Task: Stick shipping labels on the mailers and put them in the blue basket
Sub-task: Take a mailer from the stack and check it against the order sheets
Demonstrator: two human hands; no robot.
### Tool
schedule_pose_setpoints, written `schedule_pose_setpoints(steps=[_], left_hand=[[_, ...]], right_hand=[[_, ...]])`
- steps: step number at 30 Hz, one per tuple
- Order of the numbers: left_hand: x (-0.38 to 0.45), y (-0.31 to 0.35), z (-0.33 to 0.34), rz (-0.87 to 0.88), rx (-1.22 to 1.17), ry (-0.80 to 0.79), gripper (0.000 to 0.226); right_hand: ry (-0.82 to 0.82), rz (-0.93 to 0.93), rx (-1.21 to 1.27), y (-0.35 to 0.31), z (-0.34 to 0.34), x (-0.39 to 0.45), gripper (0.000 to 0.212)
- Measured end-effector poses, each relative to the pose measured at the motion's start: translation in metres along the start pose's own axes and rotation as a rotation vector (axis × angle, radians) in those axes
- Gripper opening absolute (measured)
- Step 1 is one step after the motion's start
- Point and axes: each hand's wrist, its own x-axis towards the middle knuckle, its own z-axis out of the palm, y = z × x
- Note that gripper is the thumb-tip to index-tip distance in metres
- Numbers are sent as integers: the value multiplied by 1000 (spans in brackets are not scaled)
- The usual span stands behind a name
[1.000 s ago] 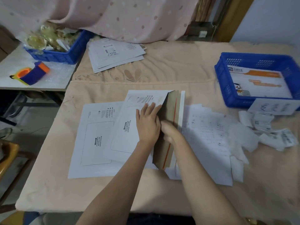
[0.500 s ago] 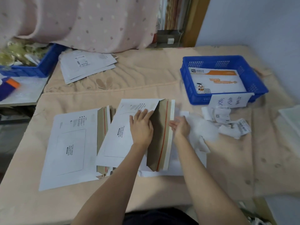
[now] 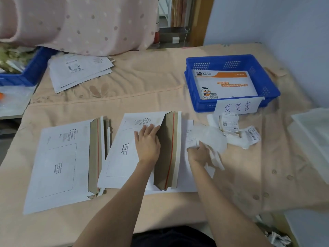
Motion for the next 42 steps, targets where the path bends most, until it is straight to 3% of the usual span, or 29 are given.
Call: schedule_pose_setpoints(steps=[3, 6, 9, 13, 18, 23, 27, 33, 42], left_hand=[[0, 4, 4, 12, 7, 7, 41], [0, 6, 5, 15, 2, 25, 41], [0, 2, 5, 6, 23, 24, 41], [2, -3, 4, -18, 32, 34, 40], [1, -5, 4, -11, 38, 47, 41], [-1, -9, 3, -1, 50, 55, 41], [-3, -12, 0, -8, 55, 44, 41], [-1, -19, -2, -3, 59, 81, 40], [3, -26, -8, -43, 46, 72, 40]], right_hand=[[65, 10, -208, 8, 1, 5, 67], [92, -20, -286, 13, 5, 5, 54], [97, -45, -240, 14, 9, 5, 36], [121, 0, -251, 9, 15, 2, 51], [115, -30, -242, 5, 14, 3, 37], [75, -3, -305, -2, 15, -6, 61], [60, -25, -270, -1, 13, -9, 56], [99, -101, -205, -14, 11, -16, 30], [35, -210, -59, -55, 12, -19, 51]])
